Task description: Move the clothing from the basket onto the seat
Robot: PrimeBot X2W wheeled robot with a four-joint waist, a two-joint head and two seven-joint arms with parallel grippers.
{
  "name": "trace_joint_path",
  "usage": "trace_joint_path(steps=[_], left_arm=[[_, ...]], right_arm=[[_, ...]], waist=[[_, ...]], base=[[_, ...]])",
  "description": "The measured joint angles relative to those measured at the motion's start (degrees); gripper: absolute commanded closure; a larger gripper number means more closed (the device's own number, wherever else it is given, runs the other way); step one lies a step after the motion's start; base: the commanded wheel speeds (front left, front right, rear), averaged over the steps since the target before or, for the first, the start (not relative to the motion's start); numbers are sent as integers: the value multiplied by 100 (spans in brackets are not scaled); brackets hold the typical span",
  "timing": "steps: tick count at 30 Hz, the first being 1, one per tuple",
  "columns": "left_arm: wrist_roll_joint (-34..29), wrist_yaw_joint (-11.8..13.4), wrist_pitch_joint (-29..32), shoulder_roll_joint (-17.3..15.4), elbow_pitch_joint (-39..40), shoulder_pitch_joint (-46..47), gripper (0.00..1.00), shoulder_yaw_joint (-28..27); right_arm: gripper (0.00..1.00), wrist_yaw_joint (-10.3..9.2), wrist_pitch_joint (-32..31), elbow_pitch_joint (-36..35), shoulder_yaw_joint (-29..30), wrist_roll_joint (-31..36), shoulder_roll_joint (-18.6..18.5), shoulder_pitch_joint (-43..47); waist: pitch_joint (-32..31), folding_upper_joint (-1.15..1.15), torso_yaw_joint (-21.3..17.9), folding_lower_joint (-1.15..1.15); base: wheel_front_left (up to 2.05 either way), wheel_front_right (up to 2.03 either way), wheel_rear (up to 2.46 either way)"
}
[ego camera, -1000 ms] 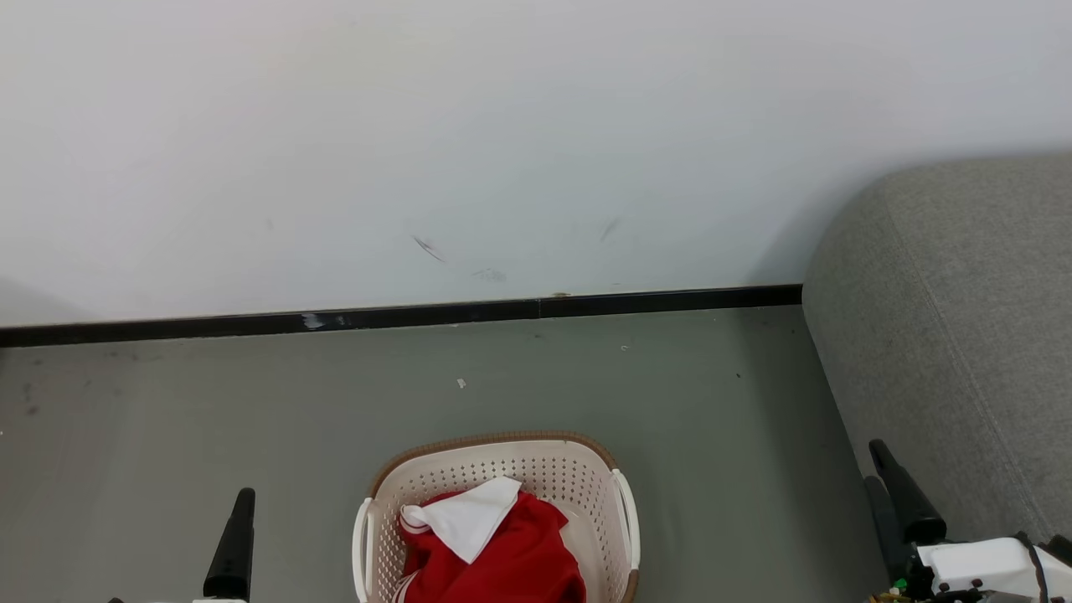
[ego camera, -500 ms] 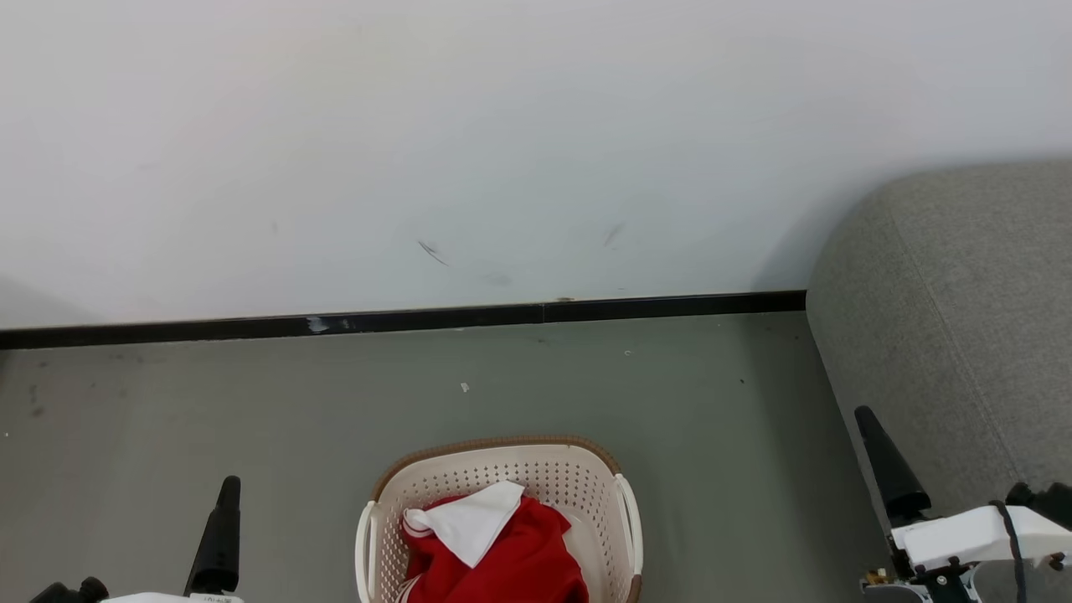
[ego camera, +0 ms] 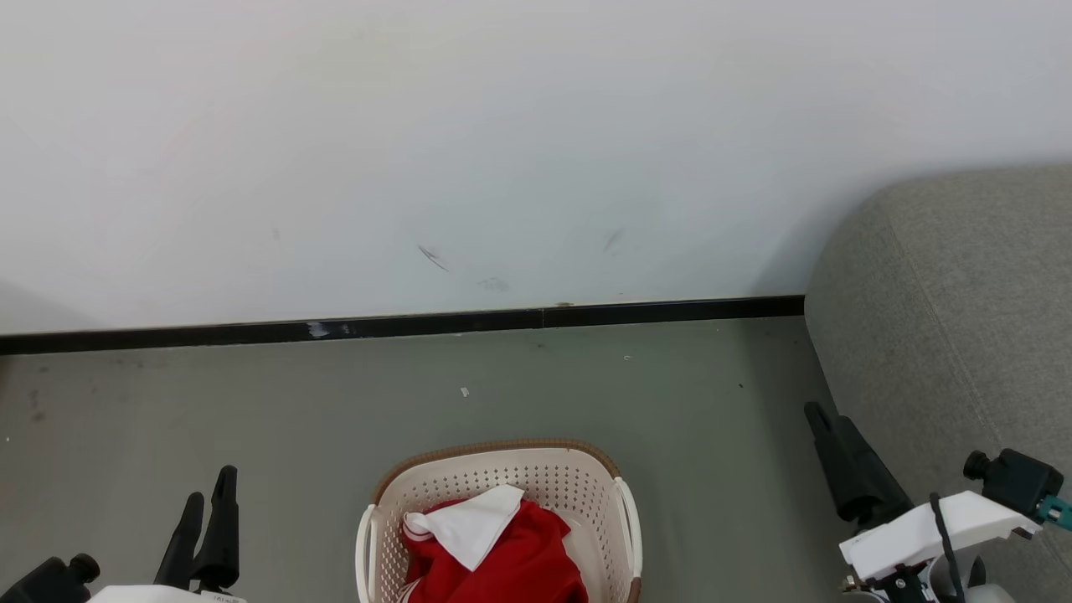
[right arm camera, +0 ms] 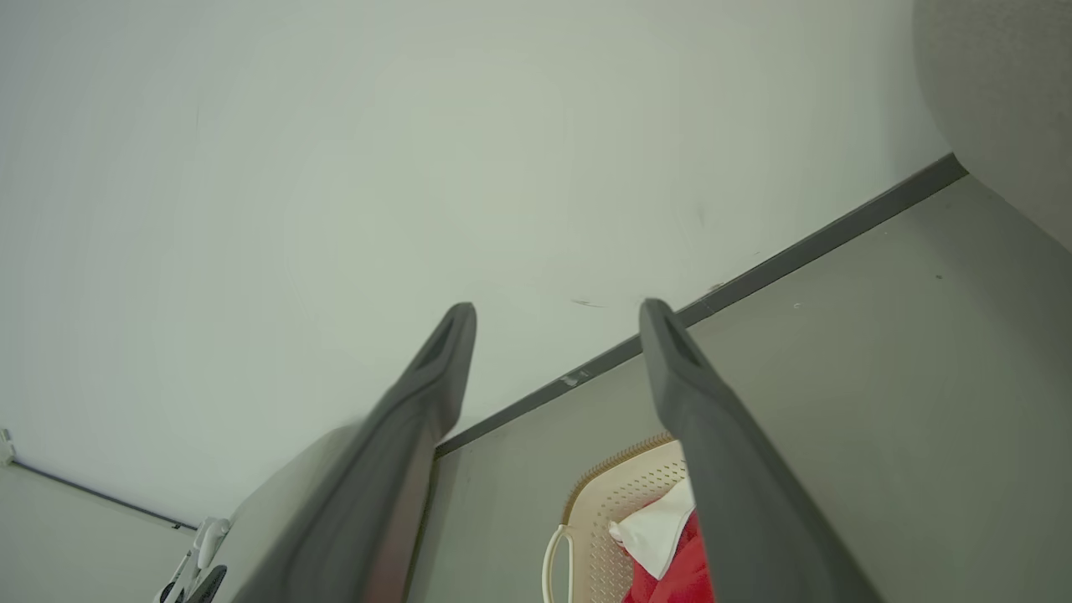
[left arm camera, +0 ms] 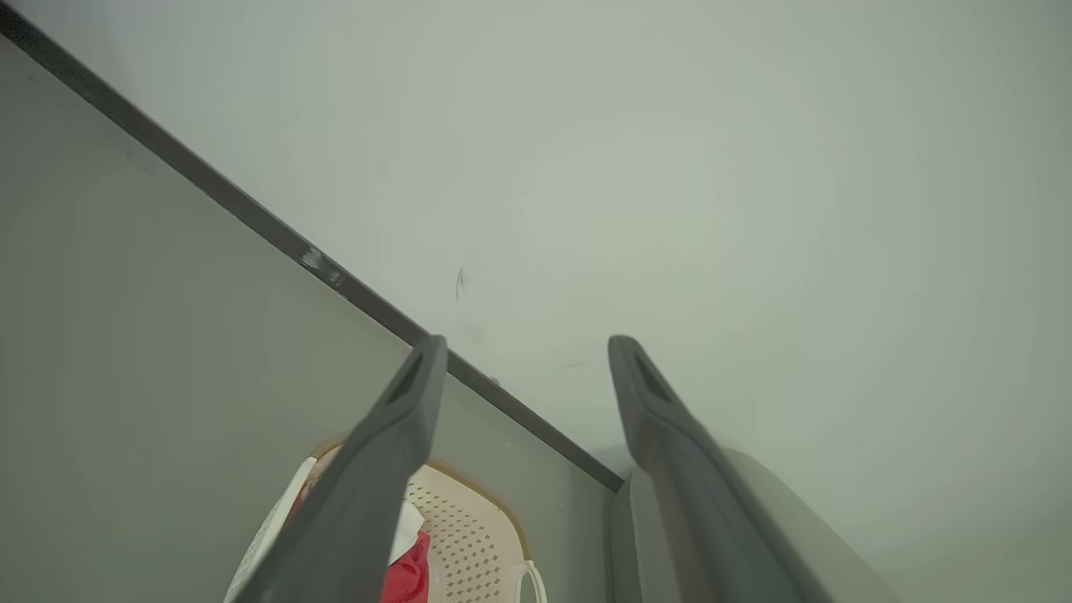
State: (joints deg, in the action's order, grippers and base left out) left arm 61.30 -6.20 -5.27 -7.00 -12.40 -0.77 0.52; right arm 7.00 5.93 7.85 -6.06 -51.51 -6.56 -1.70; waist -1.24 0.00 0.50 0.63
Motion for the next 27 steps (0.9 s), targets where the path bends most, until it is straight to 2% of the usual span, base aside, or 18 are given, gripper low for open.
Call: trace_joint_path(steps=[4,13,27], left_arm=[[-434,14,-96,-63,55,-6,0,10],[-1244,101,-246,-120,113,-144,0,36],[-2581,159,-531,-168,243,-253,0,-1]], right_arm=[[0,1,71,3,-134,524,-100,-1],[0,3,213,53,-290,1412,-142,0],[0,4,472,255,-302,2741,-111,13]], waist=[[17,0,-6,-20],[57,0,-27,-48],[120,0,-73,-58]], base=[[0,0,0],[0,0,0],[0,0,0]])
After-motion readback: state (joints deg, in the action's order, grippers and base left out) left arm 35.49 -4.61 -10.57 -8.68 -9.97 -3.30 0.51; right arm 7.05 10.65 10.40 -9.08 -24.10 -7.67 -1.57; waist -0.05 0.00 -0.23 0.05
